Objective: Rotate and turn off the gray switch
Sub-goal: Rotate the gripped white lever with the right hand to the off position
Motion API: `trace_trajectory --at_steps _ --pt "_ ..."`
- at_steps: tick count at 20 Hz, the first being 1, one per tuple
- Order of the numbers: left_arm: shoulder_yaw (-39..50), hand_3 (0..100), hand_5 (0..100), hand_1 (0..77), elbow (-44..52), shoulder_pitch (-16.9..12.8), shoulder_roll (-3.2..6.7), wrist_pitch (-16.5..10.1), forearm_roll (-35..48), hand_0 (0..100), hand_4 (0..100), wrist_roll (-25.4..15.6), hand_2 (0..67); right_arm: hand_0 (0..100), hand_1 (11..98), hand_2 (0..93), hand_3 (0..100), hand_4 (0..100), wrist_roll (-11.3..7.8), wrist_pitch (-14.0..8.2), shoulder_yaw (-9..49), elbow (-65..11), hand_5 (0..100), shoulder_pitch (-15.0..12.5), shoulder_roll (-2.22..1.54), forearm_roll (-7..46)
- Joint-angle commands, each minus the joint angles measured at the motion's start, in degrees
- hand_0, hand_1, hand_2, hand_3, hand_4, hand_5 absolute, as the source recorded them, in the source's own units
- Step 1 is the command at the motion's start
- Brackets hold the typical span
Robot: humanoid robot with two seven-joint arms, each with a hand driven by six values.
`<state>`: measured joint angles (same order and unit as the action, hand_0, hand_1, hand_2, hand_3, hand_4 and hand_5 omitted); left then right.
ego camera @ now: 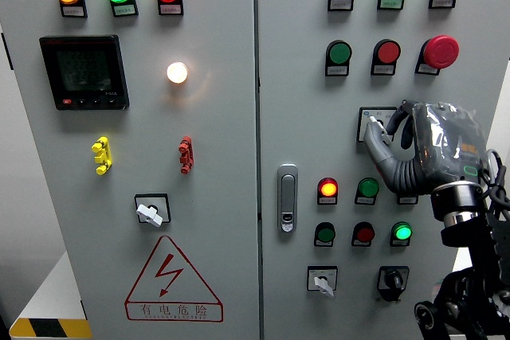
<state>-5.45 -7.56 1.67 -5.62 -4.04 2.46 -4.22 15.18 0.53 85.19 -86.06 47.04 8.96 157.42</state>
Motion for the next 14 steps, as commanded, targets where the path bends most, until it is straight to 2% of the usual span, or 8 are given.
trace_trajectory --at_steps 1,14 --pt "0.0 19 11 0.0 0.0 0.0 0.00 0.0 0.0 88 8 0.0 13.3 62 37.4 69.8 89 98 0.11 0.1 -0.1 0.2 100 0.0 0.00 0.1" --pt "0.0 19 11 0.0 0.0 0.0 0.00 0.0 0.0 88 8 0.0 13.3 70 35.7 70.6 89 98 0.11 0.0 -0.3 0.3 100 0.1 0.00 0.1"
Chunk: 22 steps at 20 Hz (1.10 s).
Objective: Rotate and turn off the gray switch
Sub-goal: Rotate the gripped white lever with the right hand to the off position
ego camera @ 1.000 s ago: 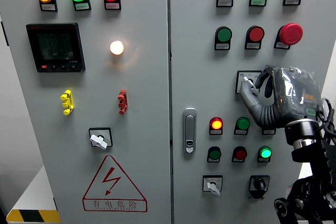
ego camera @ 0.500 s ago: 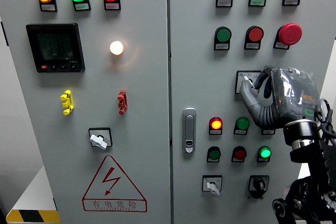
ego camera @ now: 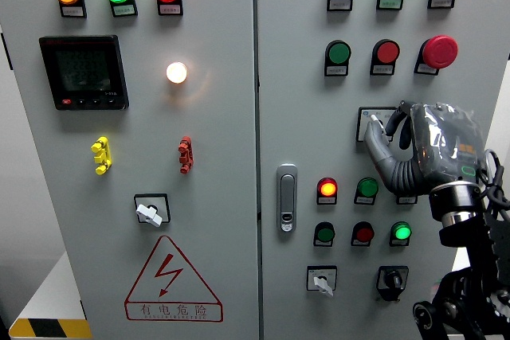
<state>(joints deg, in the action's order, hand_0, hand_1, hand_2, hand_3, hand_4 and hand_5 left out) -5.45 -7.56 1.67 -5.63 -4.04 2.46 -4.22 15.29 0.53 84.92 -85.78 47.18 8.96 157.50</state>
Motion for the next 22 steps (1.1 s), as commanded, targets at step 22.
trace_trajectory --at_steps 22 --pt "0.0 19 11 0.0 0.0 0.0 0.00 0.0 0.0 88 8 0.0 13.2 78 26.4 68.2 89 98 0.79 0.1 -0.5 0.3 100 0.3 0.18 0.1"
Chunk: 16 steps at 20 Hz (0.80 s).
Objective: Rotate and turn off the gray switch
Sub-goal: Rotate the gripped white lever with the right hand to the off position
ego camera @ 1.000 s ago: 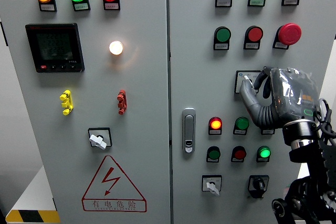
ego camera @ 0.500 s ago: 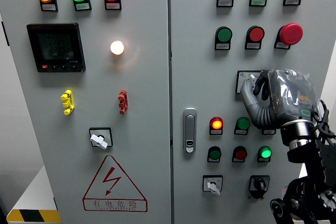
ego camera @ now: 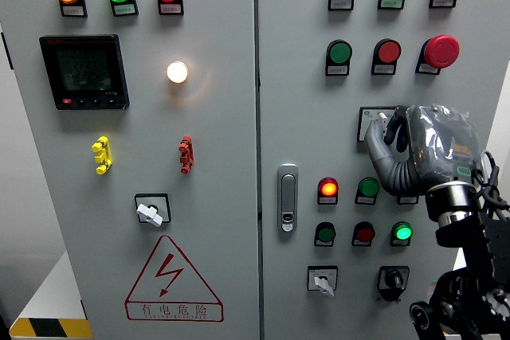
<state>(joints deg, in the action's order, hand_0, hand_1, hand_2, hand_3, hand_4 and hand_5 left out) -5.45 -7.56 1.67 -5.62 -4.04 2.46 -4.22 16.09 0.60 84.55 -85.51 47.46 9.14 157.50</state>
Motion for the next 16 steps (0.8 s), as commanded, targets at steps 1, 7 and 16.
trace_trajectory --at_steps 1,7,16 --pt "0.0 19 11 0.0 0.0 0.0 0.00 0.0 0.0 88 8 0.0 13.2 65 23.9 67.6 89 97 -0.09 0.0 -0.1 0.0 100 0.0 0.00 0.1" --pt "0.0 19 11 0.0 0.0 0.0 0.00 0.0 0.0 88 8 0.0 13.2 0 31.8 65.8 89 97 -0.09 0.0 0.0 0.1 100 0.0 0.00 0.3" --pt "0.0 19 11 0.0 0.0 0.0 0.00 0.0 0.0 88 8 0.0 13.3 0 34.6 61.8 88 97 -0.09 0.1 0.2 0.0 100 0.1 0.09 0.4"
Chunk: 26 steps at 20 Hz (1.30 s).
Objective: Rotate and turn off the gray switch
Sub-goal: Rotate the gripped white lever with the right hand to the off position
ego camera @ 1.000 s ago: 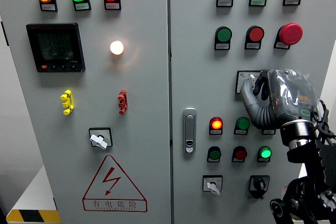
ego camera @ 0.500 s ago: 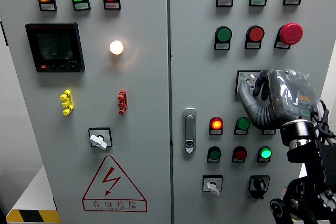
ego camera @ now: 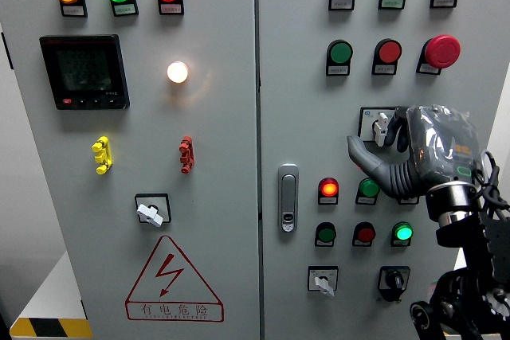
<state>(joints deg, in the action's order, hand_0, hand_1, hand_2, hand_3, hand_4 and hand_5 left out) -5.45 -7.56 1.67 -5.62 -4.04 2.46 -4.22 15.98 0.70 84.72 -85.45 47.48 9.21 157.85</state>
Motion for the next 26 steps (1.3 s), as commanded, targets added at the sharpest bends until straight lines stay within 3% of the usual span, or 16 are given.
trace_trajectory --at_steps 1,26 --pt "0.0 19 11 0.0 0.0 0.0 0.00 0.0 0.0 88 8 0.0 13.3 0 34.8 61.0 88 97 0.02 0.0 0.0 -0.1 100 0.0 0.02 0.0" --pt "0.0 19 11 0.0 0.0 0.0 0.00 0.0 0.0 88 8 0.0 13.2 0 35.7 60.5 90 96 -0.07 0.0 0.6 -0.3 100 -0.2 0.11 0.2"
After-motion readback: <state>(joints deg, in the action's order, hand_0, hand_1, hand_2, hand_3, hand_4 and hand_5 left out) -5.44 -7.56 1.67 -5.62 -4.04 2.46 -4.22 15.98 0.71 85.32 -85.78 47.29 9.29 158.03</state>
